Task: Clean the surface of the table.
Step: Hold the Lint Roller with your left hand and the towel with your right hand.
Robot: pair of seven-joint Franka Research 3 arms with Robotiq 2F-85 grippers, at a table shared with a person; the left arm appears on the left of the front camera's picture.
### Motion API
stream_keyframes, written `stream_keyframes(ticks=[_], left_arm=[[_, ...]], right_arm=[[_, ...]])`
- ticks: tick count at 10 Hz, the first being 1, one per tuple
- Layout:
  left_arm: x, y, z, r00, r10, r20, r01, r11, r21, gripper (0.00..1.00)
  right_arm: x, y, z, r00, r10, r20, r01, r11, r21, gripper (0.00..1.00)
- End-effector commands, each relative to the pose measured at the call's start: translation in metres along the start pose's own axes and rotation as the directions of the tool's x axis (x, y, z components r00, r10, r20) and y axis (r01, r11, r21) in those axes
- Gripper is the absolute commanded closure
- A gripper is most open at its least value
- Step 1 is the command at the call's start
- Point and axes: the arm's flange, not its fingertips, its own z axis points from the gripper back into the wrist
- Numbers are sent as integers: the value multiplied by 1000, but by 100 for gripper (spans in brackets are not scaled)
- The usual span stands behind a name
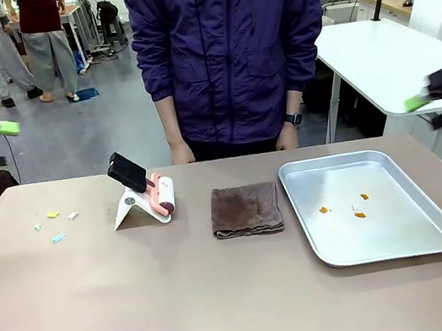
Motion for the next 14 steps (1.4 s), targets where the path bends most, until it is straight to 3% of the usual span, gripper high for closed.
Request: stream_keyframes(ticks=[1, 4, 6, 7, 8, 9, 11, 12, 14], left_arm=[[20, 8, -24, 999, -12, -47, 14, 999, 40, 0], [36, 5, -85, 978, -50, -203, 64, 996, 62, 0], [37, 7, -107, 963, -63, -263, 79, 996, 51, 0], [38, 11, -111, 962, -37, -272, 59, 995, 74, 0], [28, 10, -110, 970, -62, -235, 73, 997, 36, 0], [28, 10, -110, 970, -62, -235, 73, 997, 36, 0], [28, 10, -110, 970, -62, -235, 73, 997, 36, 0], [32, 13, -114, 967, -60, -249, 74, 996, 46, 0], [41, 19, -129, 973, -2, -233, 32, 992, 122, 0]], right_arm=[[35, 5, -64, 991, 41, -130, -42, 999, -5, 0], [45, 43, -158, 944, 151, -292, -151, 988, 23, 0], [39, 57, -193, 948, 141, -287, -154, 988, -24, 0], [37, 59, -202, 952, 83, -294, -99, 994, -42, 0], [41, 54, -197, 959, -88, -269, 44, 985, -168, 0], [34, 53, -202, 940, 140, -312, -144, 989, 10, 0], [34, 53, -202, 940, 140, -312, -144, 989, 10, 0], [35, 50, -204, 949, 79, -306, -98, 994, -45, 0], [37, 61, -236, 942, 90, -324, -94, 996, 2, 0]])
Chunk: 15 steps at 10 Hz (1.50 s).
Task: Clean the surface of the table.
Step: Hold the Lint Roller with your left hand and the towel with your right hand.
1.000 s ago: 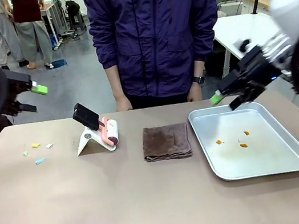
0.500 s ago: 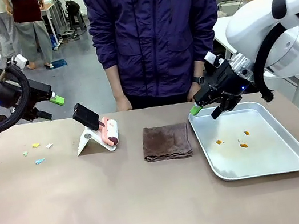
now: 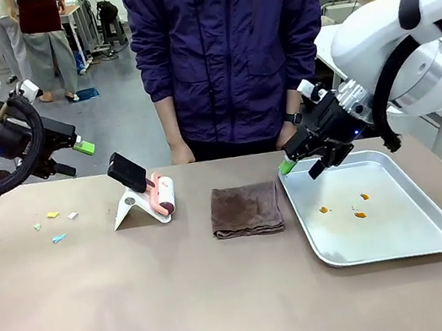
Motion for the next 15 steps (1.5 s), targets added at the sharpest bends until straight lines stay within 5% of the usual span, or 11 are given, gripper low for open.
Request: stream_keyframes(ticks=[1, 3, 7, 15], left_arm=[[13, 0, -11, 999, 51, 7, -52, 997, 53, 0], [20, 2, -22, 998, 64, -24, -63, 998, 25, 0], [29, 0, -47, 998, 41, -48, -42, 999, -27, 0], [33, -3, -61, 997, 32, -69, -35, 998, -48, 0]], right_arm=[[14, 7, -29, 997, -72, 7, 72, 997, 19, 0], [20, 13, -65, 987, -160, -25, 159, 987, -17, 0], [42, 24, -111, 966, -247, 70, 255, 954, -158, 0], [50, 44, -134, 956, -288, 58, 289, 888, -357, 0]])
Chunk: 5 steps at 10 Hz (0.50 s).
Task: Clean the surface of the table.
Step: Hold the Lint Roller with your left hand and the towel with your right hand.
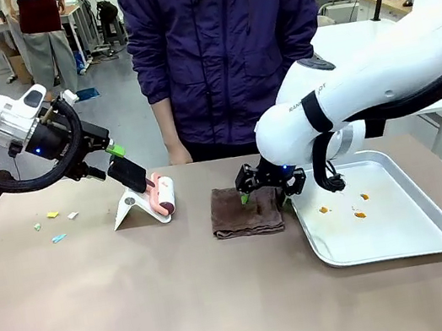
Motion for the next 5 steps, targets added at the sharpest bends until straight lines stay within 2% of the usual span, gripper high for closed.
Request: stream_keyframes(ticks=[1, 5], left_arm=[[4, -2, -1, 1000, -1, 12, 1, 1000, -30, 0], [4, -1, -2, 1000, -12, 25, 13, 999, -40, 0]], right_arm=[[7, 17, -5, 1000, -17, -3, 17, 998, -52, 0], [7, 25, -14, 1000, -13, -13, 11, 994, -106, 0]])
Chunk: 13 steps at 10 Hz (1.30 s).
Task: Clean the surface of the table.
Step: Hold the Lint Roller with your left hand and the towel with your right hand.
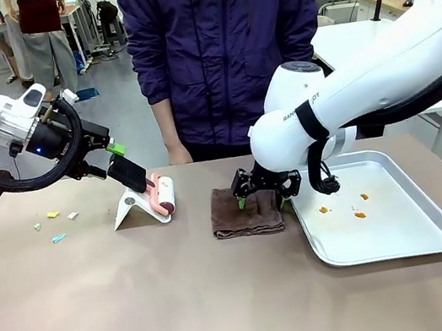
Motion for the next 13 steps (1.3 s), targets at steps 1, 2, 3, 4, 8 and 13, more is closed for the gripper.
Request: stream_keyframes(ticks=[1, 2, 3, 4, 8, 13], left_arm=[[3, 2, -3, 1000, -10, 7, 10, 1000, -28, 0], [3, 4, -4, 1000, 0, -4, 0, 999, -33, 0], [3, 6, -6, 1000, 6, -8, -7, 999, -39, 0], [2, 6, -7, 1000, 12, -14, -12, 999, -51, 0], [5, 8, -12, 1000, 27, -8, -27, 997, -68, 60], [6, 11, -15, 999, 39, -1, -39, 999, -36, 100]], right_arm=[[7, 14, -5, 1000, -22, -2, 22, 998, -53, 0], [8, 14, -5, 1000, -23, -4, 23, 998, -56, 0], [8, 14, -5, 1000, -24, 0, 24, 998, -56, 0], [9, 14, -5, 1000, -25, -3, 25, 998, -63, 0], [8, 15, -10, 998, 28, -53, -33, 994, -100, 74], [7, 15, -12, 997, 47, -56, -53, 993, -101, 100]])
